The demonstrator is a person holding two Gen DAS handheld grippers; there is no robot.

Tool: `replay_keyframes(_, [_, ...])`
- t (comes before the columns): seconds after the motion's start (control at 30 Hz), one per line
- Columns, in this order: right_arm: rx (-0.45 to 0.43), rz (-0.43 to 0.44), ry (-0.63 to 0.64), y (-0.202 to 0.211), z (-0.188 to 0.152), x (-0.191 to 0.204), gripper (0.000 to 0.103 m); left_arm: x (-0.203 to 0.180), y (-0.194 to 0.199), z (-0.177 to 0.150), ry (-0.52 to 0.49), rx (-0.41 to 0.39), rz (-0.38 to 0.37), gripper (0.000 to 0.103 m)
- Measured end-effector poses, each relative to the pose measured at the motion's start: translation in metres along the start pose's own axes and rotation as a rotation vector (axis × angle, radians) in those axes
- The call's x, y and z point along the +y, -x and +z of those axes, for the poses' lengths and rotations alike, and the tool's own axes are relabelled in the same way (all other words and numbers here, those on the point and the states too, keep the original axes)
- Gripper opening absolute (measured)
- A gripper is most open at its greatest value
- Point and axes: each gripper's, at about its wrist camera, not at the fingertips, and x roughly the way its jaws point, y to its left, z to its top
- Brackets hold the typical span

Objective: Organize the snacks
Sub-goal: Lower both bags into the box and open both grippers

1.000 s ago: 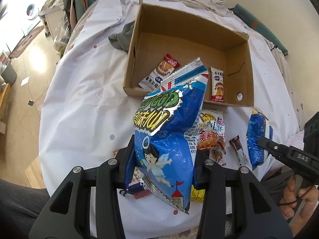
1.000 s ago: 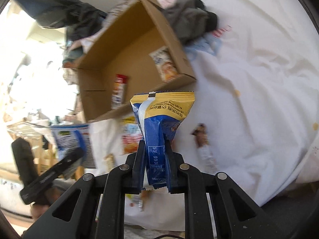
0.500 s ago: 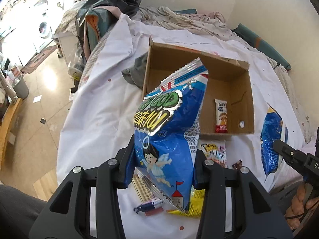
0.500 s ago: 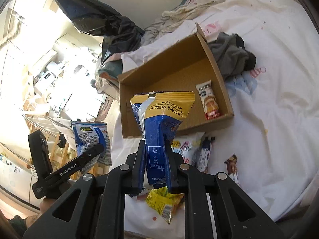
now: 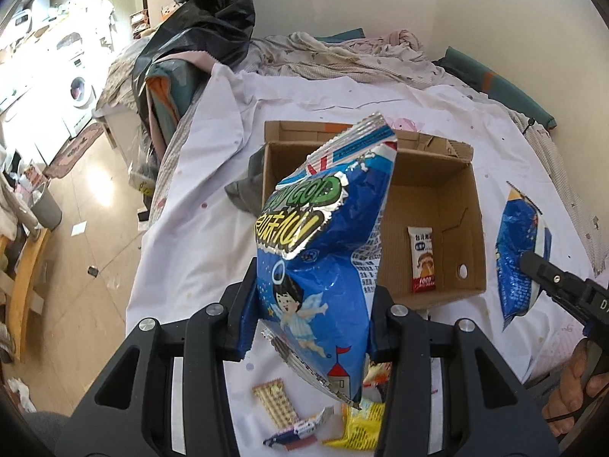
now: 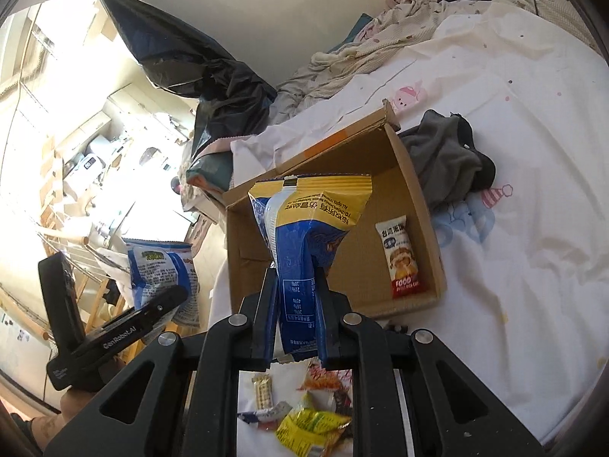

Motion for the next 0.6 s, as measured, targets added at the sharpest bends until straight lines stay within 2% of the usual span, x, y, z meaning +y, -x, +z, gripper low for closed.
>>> replay_keyframes(0.4, [0.025, -0.043, 0.039, -0.038, 0.026, 0.0, 0.018, -0.012, -0.04, 0.019, -0.032, 0.013, 0.003, 0.039])
replay_keyframes(0.6, [0.057, -0.093, 0.078, -0.069, 0.036, -0.003, 0.018, -0.014, -0.065, 0.02, -0.049, 0.007, 0.021, 0.039])
